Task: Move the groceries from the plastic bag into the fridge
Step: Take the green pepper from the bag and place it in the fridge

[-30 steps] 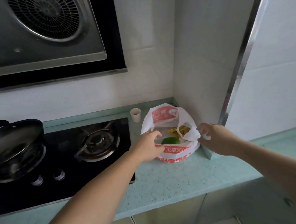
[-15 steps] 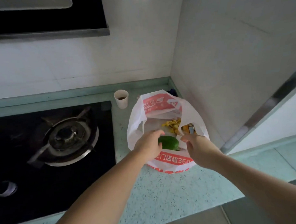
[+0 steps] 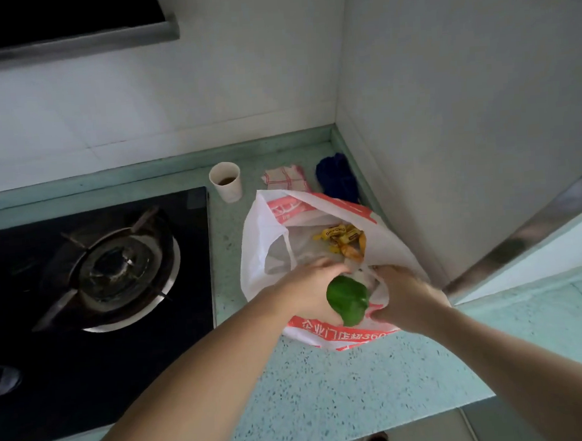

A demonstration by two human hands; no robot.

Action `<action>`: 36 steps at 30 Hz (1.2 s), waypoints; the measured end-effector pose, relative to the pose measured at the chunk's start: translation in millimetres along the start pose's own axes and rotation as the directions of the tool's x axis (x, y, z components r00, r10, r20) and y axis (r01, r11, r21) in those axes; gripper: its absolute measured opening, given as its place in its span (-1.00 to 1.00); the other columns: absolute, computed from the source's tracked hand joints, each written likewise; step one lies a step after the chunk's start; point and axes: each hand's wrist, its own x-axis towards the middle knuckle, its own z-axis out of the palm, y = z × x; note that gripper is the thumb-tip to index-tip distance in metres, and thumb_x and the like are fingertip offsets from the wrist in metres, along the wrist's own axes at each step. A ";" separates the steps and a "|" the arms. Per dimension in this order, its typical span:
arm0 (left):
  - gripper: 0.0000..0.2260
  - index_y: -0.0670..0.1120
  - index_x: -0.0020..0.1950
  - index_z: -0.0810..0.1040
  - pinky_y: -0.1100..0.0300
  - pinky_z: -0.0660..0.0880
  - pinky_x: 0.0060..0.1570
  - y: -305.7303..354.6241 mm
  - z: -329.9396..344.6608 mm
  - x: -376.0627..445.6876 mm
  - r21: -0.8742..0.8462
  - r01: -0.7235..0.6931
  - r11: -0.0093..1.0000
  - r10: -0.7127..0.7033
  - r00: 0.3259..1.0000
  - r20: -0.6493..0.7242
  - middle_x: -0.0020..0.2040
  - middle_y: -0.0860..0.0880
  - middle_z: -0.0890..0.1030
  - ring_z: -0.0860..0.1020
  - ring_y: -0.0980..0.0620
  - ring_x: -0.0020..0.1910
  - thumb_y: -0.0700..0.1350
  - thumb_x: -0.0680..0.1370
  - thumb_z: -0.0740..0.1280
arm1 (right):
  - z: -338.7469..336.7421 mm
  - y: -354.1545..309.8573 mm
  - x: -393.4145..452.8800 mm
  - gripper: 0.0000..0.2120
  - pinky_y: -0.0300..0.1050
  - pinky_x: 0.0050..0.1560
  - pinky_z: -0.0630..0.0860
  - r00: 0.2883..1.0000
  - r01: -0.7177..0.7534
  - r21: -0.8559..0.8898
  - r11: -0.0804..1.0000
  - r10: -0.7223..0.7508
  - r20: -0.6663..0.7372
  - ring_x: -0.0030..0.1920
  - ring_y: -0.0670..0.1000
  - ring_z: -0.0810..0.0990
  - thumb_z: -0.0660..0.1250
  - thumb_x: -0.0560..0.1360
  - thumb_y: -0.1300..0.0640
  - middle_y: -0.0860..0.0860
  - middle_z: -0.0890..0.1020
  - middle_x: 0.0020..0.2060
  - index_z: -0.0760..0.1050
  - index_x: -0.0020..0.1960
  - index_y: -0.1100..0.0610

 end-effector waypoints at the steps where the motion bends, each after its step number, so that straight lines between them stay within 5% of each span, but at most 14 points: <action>1: -0.22 0.18 0.41 0.29 -0.02 0.53 0.11 -0.9 2.6 1.3 0.012 -0.007 1.000 0.006 1.000 0.018 0.35 0.05 0.37 0.40 -0.04 0.25 0.02 0.26 0.55 | 1.3 1.6 1.1 -0.27 -0.09 -0.09 0.58 1.000 -0.007 0.008 1.000 0.007 0.004 0.00 -0.04 0.51 0.52 0.30 -0.11 -0.12 0.49 0.09 0.25 0.37 -0.10; 4: -0.20 0.24 0.40 0.23 0.00 0.58 -0.01 -6.7 6.1 1.8 0.040 -0.004 0.999 0.002 0.999 0.041 0.26 0.01 0.45 0.51 -0.07 0.13 -0.05 0.25 0.53 | 4.0 4.7 4.8 -0.37 -0.06 -0.12 0.59 1.000 -0.018 -0.014 1.000 0.017 -0.025 0.00 -0.03 0.53 0.48 0.33 -0.08 -0.13 0.51 0.06 0.30 0.32 -0.10; 7: -0.17 0.20 0.42 0.20 0.03 0.56 0.00 -17.4 3.8 -0.9 0.143 0.041 0.989 -0.041 0.999 -0.003 0.25 -0.02 0.44 0.53 -0.09 0.10 -0.06 0.25 0.54 | -0.8 -7.6 7.3 -0.76 -0.09 -0.18 0.52 0.997 0.020 -0.126 0.992 -0.029 -0.069 -0.01 0.02 0.54 0.33 0.50 0.02 -0.09 0.54 0.04 0.39 0.13 -0.02; 9: -0.17 0.11 0.42 0.21 0.00 0.57 0.01 -24.2 1.0 -3.2 0.203 0.084 0.976 -0.068 0.994 -0.083 0.27 -0.03 0.43 0.53 -0.08 0.10 -0.05 0.24 0.55 | 1.6 -21.8 12.8 -0.95 -0.06 -0.19 0.55 0.993 0.103 -0.014 0.995 -0.103 -0.050 -0.11 0.01 0.56 0.26 0.57 0.07 -0.06 0.57 -0.08 0.44 -0.07 -0.04; 13: -0.15 0.03 0.48 0.12 0.01 0.58 0.03 -29.8 5.2 -3.2 0.211 0.126 0.969 -0.089 0.980 -0.177 0.29 -0.11 0.42 0.52 -0.11 0.12 -0.16 0.32 0.54 | 20.7 -43.8 30.0 -0.87 -0.01 -0.03 0.60 0.981 0.193 0.165 0.967 -0.191 -0.032 -0.13 -0.01 0.58 0.25 0.55 0.20 0.00 0.60 -0.13 0.52 -0.13 0.04; 18: -0.15 0.11 0.50 0.10 0.00 0.57 0.05 -32.4 15.7 -2.2 0.211 0.123 0.970 -0.094 0.985 -0.146 0.38 -0.11 0.29 0.48 -0.14 0.18 -0.14 0.36 0.52 | 29.7 -32.3 41.4 -0.83 0.05 0.40 0.26 0.963 0.212 -0.168 0.963 -0.235 -0.133 0.35 0.02 0.31 0.18 0.56 -0.01 -0.09 0.46 0.22 0.48 0.10 -0.06; 23: -0.24 0.15 0.46 0.16 -0.09 0.51 0.11 -34.6 20.7 1.0 0.108 0.124 0.986 -0.104 0.979 -0.178 0.35 -0.10 0.34 0.44 -0.20 0.23 0.14 0.36 0.48 | 42.4 -23.9 44.5 -0.71 0.12 0.40 0.26 0.960 0.190 -0.209 0.959 -0.225 -0.164 0.37 0.12 0.28 0.10 0.59 -0.11 -0.02 0.36 0.33 0.41 0.23 -0.04; 31: -0.35 0.24 0.35 0.18 -0.13 0.46 0.12 -37.4 30.1 -4.9 0.015 0.163 0.986 -0.155 0.960 -0.233 0.32 -0.04 0.34 0.43 -0.18 0.22 0.13 0.35 0.43 | 55.4 -33.6 23.9 -0.72 0.00 0.34 0.29 0.991 0.038 -0.206 0.978 -0.063 -0.116 0.26 0.06 0.36 0.22 0.53 0.10 -0.01 0.42 0.24 0.37 0.24 -0.03; 36: -0.37 0.19 0.39 0.23 -0.04 0.49 0.12 -34.7 10.8 -19.5 -0.102 0.126 0.987 -0.159 0.880 -0.447 0.31 -0.03 0.34 0.43 -0.10 0.22 0.18 0.38 0.41 | 41.0 -45.7 22.1 -0.62 0.05 0.39 0.29 0.991 0.020 -0.081 0.996 -0.031 -0.128 0.33 0.14 0.32 0.17 0.56 0.19 0.08 0.34 0.36 0.34 0.37 0.03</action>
